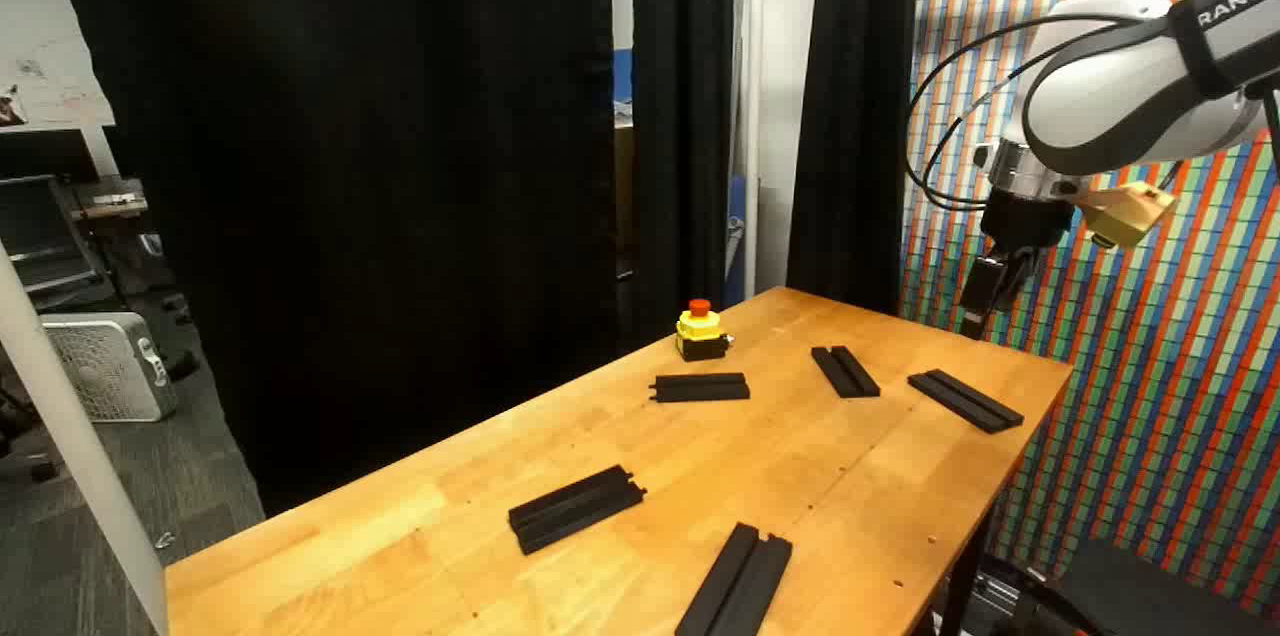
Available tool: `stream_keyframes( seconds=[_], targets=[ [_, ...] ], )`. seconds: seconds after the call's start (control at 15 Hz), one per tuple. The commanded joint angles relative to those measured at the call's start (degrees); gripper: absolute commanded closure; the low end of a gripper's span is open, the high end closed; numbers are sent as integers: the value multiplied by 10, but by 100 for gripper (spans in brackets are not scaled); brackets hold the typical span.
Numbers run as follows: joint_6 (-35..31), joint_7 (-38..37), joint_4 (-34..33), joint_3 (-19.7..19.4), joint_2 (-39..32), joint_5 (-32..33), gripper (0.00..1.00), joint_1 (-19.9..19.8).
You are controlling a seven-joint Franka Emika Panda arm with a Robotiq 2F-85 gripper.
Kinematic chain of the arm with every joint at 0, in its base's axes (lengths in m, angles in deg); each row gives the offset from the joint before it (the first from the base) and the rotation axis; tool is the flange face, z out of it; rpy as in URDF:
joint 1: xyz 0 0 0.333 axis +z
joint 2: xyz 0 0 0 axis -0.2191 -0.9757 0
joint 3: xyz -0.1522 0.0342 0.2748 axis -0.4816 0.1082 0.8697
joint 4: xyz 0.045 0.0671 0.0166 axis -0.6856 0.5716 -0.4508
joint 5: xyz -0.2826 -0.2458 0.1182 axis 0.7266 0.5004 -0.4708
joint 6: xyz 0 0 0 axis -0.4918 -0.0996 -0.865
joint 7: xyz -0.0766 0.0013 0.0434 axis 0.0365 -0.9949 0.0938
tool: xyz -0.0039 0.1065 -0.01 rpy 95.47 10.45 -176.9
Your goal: Arrange the black objects together on the table
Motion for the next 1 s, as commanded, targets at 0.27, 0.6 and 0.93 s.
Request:
stream_keyframes(
  seconds=[0.27, 0.6, 0.93],
  targets=[
    [1, 3, -6, 6, 2, -5, 0, -5],
    [-27, -20, -1, 5, -26, -3, 0, -15],
    [-83, -52, 4, -1, -88, -7, 0, -35]
  ],
)
